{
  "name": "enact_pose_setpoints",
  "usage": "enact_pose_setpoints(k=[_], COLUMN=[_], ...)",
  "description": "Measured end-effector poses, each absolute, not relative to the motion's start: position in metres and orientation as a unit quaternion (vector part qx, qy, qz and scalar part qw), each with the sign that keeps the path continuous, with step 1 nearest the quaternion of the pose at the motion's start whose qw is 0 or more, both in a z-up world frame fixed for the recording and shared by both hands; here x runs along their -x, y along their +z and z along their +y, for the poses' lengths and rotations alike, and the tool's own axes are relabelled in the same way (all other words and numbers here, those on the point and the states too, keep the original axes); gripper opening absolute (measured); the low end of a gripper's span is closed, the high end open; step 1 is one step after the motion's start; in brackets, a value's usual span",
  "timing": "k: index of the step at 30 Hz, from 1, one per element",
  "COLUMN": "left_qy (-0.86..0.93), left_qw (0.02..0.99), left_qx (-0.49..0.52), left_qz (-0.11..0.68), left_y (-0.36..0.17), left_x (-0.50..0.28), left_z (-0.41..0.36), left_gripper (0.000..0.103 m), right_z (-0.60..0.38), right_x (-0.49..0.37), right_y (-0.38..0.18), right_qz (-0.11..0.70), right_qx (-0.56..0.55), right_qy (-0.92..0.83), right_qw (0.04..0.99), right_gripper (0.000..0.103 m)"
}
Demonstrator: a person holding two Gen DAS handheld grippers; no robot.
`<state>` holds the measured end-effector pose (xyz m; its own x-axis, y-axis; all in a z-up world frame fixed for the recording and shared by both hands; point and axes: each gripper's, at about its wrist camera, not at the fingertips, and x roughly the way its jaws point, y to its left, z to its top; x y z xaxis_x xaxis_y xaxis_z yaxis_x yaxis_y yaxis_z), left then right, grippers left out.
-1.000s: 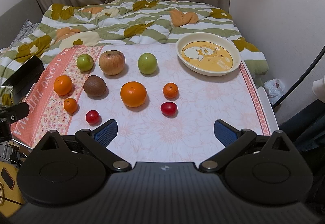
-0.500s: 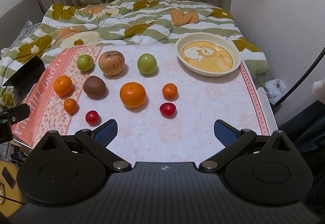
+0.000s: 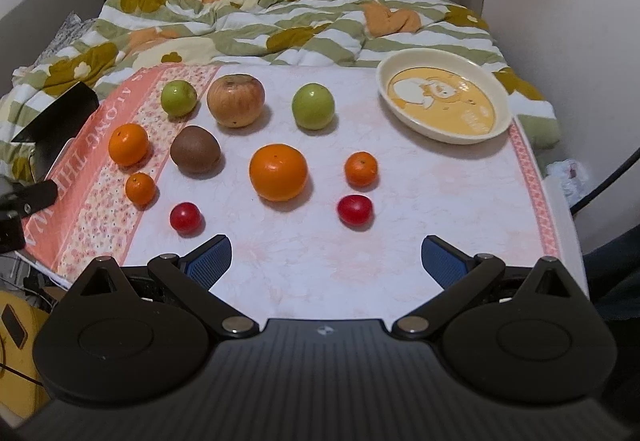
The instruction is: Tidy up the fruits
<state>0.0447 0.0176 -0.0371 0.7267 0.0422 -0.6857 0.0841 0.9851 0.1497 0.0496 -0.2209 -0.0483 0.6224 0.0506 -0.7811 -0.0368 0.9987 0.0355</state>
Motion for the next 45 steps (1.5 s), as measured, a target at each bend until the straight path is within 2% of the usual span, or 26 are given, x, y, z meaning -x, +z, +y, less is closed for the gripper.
enact_pose_setpoints(k=[9,13,17,19,21,28,31,37,45], left_qy=[-0.092,-0.117,-0.14,-0.151,-0.16,-0.179,-0.19,-0.194,-0.193], left_qw=[0.907,0.898,0.89,0.885,0.882,0.875,0.873,0.874,0.875], left_qx=[-0.126,-0.139,-0.147,-0.148,-0.148,-0.145,-0.137,-0.13,-0.122], left_qz=[0.391,0.4,0.409,0.414,0.418,0.425,0.427,0.426,0.427], left_y=[-0.079,-0.096,-0.11,-0.115,-0.12,-0.129,-0.131,-0.131,-0.131], left_x=[-0.089,-0.105,-0.115,-0.12,-0.122,-0.13,-0.132,-0.133,-0.132], left_z=[0.028,0.028,0.029,0.029,0.028,0.024,0.024,0.025,0.027], left_gripper=[0.101,0.092,0.089,0.079,0.076,0.049,0.042,0.041,0.041], right_z=[-0.201,-0.191,-0.183,-0.18,-0.177,-0.168,-0.165,-0.161,-0.16], right_x=[-0.08,-0.095,-0.11,-0.116,-0.122,-0.137,-0.143,-0.152,-0.162], right_y=[-0.082,-0.099,-0.11,-0.114,-0.119,-0.129,-0.131,-0.134,-0.141], right_qz=[0.424,0.426,0.427,0.426,0.425,0.428,0.43,0.431,0.434], right_qx=[-0.023,-0.031,-0.032,-0.032,-0.031,-0.021,-0.018,-0.013,-0.006], right_qy=[-0.002,-0.009,-0.016,-0.019,-0.021,-0.014,-0.011,-0.008,-0.011], right_qw=[0.905,0.904,0.904,0.904,0.904,0.903,0.903,0.902,0.901], right_gripper=[0.103,0.103,0.103,0.103,0.103,0.103,0.103,0.103,0.094])
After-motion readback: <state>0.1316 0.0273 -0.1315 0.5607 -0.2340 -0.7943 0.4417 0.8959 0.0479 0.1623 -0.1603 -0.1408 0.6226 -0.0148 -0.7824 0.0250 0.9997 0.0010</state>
